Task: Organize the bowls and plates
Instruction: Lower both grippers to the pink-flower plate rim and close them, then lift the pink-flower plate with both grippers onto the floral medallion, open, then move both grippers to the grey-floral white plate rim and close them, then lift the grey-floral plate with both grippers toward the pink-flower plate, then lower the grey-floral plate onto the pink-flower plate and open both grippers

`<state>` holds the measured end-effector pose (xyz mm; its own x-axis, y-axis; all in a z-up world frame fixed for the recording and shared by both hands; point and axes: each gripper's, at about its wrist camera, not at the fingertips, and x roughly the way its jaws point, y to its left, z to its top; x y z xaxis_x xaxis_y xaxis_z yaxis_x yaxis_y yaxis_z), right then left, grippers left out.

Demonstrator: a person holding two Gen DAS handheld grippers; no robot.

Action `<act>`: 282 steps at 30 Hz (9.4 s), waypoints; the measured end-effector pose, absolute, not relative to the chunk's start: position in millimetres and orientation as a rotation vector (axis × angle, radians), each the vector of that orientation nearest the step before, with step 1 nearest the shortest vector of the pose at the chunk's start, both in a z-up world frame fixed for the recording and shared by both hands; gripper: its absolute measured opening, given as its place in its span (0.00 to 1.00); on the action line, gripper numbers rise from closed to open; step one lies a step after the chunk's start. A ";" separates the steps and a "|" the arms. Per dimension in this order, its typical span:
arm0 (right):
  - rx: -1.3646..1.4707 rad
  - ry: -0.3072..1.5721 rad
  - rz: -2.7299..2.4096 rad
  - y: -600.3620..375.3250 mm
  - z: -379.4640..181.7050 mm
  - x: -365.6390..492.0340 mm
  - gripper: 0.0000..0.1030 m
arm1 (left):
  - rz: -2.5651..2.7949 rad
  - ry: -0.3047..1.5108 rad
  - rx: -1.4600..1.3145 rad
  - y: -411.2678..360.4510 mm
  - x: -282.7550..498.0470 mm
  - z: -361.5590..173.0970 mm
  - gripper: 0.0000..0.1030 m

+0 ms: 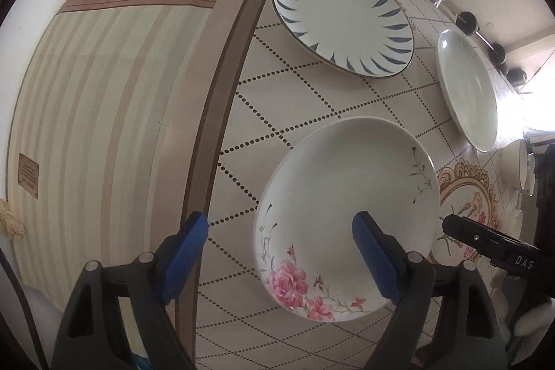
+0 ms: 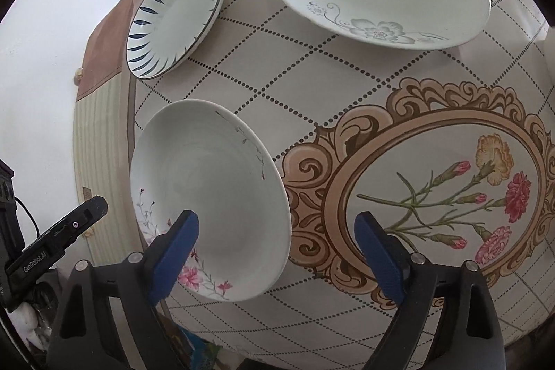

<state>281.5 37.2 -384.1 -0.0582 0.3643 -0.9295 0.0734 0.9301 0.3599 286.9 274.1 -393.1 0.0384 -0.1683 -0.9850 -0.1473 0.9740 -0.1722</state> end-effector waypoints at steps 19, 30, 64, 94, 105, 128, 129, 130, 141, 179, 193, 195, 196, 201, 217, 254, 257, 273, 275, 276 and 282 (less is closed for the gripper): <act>0.336 1.632 0.265 66.6 -433.4 287.1 0.17 | -0.049 1.574 -0.360 298.7 283.6 -421.9 0.21; 0.373 1.565 0.313 40.3 -426.3 268.9 0.14 | -0.030 1.524 -0.318 281.3 261.8 -400.6 0.20; 0.481 1.383 -0.020 -214.8 -383.9 221.8 0.13 | -0.347 1.474 -0.070 53.0 297.5 -394.1 0.20; 0.454 1.396 -0.046 -208.3 -414.0 226.6 0.18 | -0.300 1.488 -0.052 38.2 302.4 -402.2 0.20; 0.397 1.455 -0.050 -203.6 -405.2 230.8 0.37 | -0.208 1.473 -0.109 64.8 302.8 -371.7 0.27; 0.533 1.236 0.143 -182.2 -328.5 418.9 0.95 | -0.054 1.455 -0.254 104.1 461.7 -334.7 0.76; 0.537 1.263 0.138 -182.6 -333.9 430.0 0.95 | -0.048 1.483 -0.259 104.2 467.0 -342.0 0.76; 0.533 1.298 0.137 -181.7 -340.0 441.5 0.94 | -0.048 1.506 -0.271 104.1 472.4 -349.7 0.76; 0.449 1.516 0.238 -163.6 -406.3 499.7 0.87 | -0.040 1.648 -0.232 84.6 478.6 -407.1 0.56; 0.421 1.520 0.284 -161.6 -426.4 507.5 0.14 | -0.043 1.487 -0.154 99.2 488.8 -400.1 0.22; 0.447 1.458 0.279 -180.8 -397.1 486.1 0.13 | -0.075 1.414 -0.122 81.5 470.6 -366.2 0.22; 0.455 1.444 0.280 -183.9 -389.6 482.2 0.12 | -0.085 1.405 -0.121 83.3 465.3 -359.5 0.22; 0.456 1.439 0.281 -184.7 -385.9 480.7 0.12 | -0.088 1.401 -0.123 84.3 462.7 -355.8 0.22; 0.457 1.408 0.281 -191.6 -363.1 463.2 0.12 | -0.118 1.380 -0.112 77.6 450.6 -333.1 0.22; 0.532 1.360 0.233 -223.9 -318.9 347.1 0.12 | -0.213 1.365 -0.043 49.0 378.9 -292.8 0.22; 0.575 1.500 0.177 -220.9 -413.3 245.5 0.12 | -0.210 1.544 0.131 23.5 286.4 -388.5 0.22; 0.555 1.490 0.180 -221.3 -411.7 246.9 0.12 | -0.209 1.536 0.161 18.0 285.0 -390.3 0.22; 0.420 1.612 0.150 -199.1 -409.8 260.0 0.20 | -0.197 1.592 0.182 15.2 275.9 -403.1 0.23; 0.424 1.634 0.142 -197.5 -410.7 262.5 0.20 | -0.191 1.591 0.182 15.8 275.0 -402.8 0.23; 0.421 1.636 0.139 -196.3 -410.7 262.8 0.20 | -0.192 1.589 0.177 20.6 273.2 -402.3 0.23; 0.395 1.645 0.075 -188.2 -407.6 262.2 0.19 | -0.176 1.576 0.177 30.2 273.6 -402.1 0.23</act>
